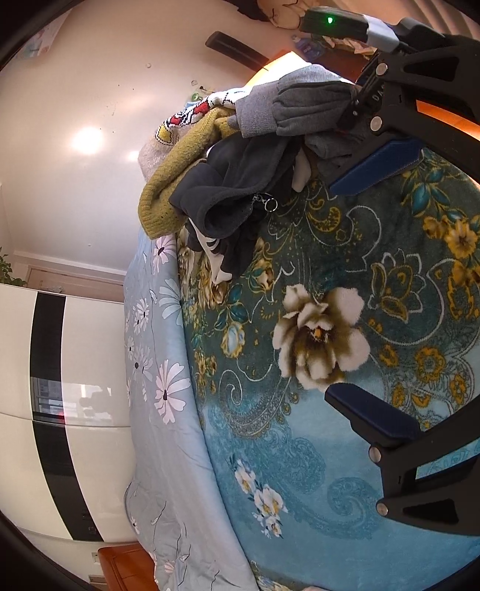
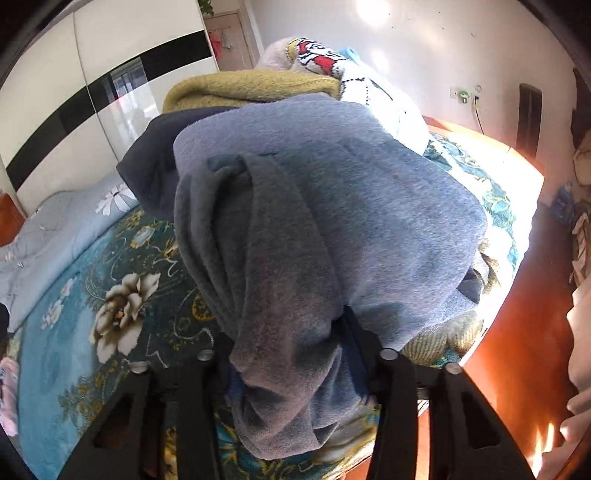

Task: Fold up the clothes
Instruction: 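Grasp the grey sweatpants with the right gripper and lift them off the pile, then lay the grey sweatpants flat on the bedspread with the right gripper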

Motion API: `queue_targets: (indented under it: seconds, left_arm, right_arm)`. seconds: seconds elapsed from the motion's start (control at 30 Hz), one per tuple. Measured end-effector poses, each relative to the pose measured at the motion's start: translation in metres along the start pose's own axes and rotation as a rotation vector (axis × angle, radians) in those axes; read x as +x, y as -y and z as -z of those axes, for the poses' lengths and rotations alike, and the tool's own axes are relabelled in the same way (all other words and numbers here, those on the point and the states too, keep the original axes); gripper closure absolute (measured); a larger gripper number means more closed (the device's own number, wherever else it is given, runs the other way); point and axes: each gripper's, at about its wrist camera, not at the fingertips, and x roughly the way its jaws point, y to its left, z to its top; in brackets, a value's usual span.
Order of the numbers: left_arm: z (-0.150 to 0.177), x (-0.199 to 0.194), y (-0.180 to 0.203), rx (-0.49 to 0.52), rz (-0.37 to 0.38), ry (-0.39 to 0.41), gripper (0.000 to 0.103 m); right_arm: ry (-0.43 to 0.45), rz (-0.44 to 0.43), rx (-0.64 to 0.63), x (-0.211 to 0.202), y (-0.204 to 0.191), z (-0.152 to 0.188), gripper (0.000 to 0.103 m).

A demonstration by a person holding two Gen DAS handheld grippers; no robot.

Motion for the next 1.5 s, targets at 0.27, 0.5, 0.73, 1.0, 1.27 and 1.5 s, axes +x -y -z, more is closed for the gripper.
queue_targets:
  seconds: [0.27, 0.5, 0.73, 1.0, 1.27, 1.5]
  left_arm:
    - [0.007, -0.011, 0.0, 0.07, 0.0, 0.01, 0.0]
    - [0.009, -0.032, -0.017, 0.088, 0.016, 0.027, 0.0]
    - [0.015, -0.06, -0.071, 0.017, -0.008, 0.063, 0.0]
    - [0.031, -0.105, -0.174, -0.144, -0.095, 0.11, 0.0]
    - [0.062, -0.166, -0.287, -0.347, -0.243, 0.18, 0.0]
    - [0.087, -0.202, -0.343, -0.443, -0.324, 0.208, 0.0]
  right_arm:
    - [0.15, -0.236, 0.118, -0.077, 0.041, -0.037, 0.08]
    - [0.327, -0.369, 0.014, -0.169, 0.021, -0.083, 0.081]
    - [0.396, -0.533, -0.129, -0.223, -0.059, -0.115, 0.081]
    - [0.329, -0.775, -0.247, -0.205, -0.211, -0.125, 0.081]
    - [0.213, -0.942, -0.303, -0.181, -0.355, -0.12, 0.081]
    - [0.157, -1.186, -0.383, -0.221, -0.444, -0.108, 0.082]
